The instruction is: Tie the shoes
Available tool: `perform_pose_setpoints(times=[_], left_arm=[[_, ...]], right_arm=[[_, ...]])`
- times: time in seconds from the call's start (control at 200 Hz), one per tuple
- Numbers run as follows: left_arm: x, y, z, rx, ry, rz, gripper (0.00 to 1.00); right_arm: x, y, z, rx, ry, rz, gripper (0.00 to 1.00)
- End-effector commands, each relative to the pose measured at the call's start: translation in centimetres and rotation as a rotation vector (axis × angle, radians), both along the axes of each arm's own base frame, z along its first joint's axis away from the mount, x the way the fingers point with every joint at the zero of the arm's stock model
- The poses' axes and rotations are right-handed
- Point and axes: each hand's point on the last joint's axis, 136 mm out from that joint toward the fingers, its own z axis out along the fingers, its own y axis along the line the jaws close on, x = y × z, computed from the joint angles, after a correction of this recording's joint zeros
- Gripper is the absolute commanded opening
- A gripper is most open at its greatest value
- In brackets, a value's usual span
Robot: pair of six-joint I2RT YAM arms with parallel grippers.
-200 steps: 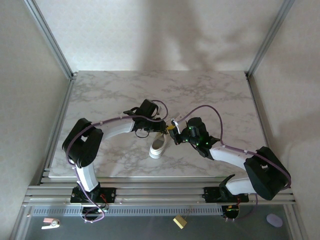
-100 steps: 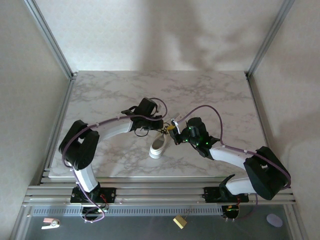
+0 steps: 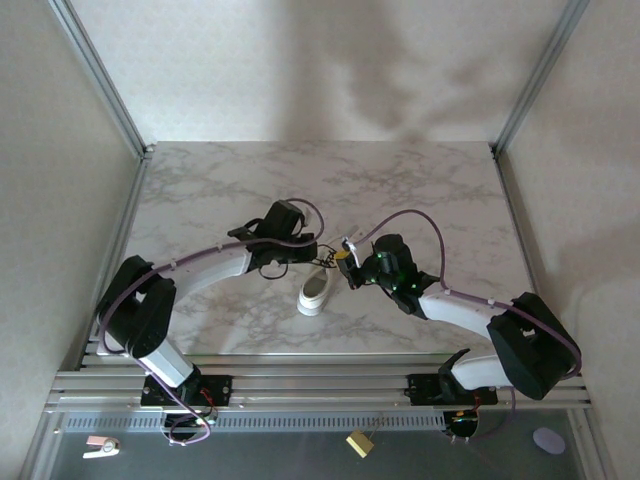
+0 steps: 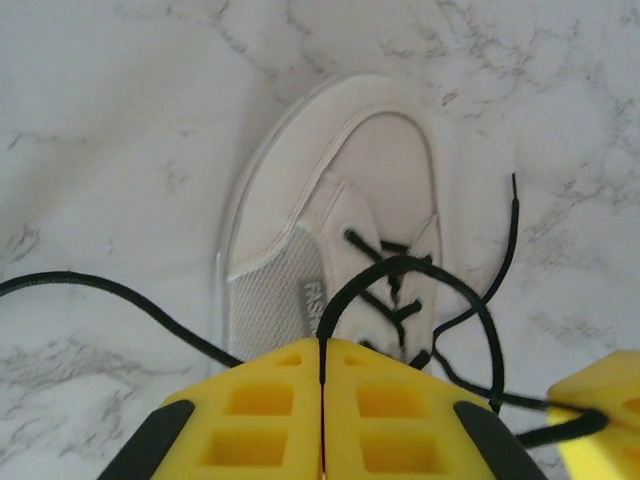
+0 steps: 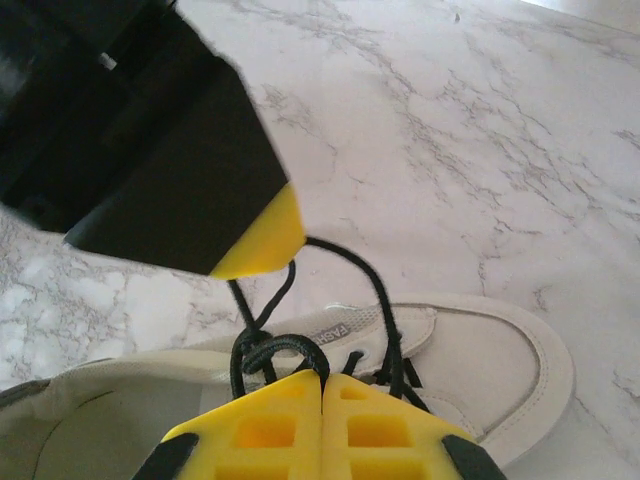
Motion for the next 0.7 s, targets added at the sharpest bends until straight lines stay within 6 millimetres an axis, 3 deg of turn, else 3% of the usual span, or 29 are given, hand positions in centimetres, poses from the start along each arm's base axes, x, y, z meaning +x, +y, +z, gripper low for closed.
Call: perform_pose_setpoints(times=[0.0,0.3,0.516,0.696], left_arm=[[-0.4,0.7,0.7,-0.024,-0.015,0.059,0.09],[-2.0,1.2,0.3,-0.140,0.000,0.156,0.13],[-3.1,1.3,-1.4,-0.143,0.037,0.161,0.20],[-2.5,1.8,-0.2,-0.118,-0.009,0.164,0.30]], right_arm=[[0.7,1.0,1.3,0.011,-0.026,0.009,0.00],[0.8,2.1,1.5,0.033,-0.015,0.042,0.00],[-0.1,2.8,1.3,0.038,-0.007,0.099,0.00],[-0.4,2.9,1.6,0.049,-0.016,0.114,0.00]])
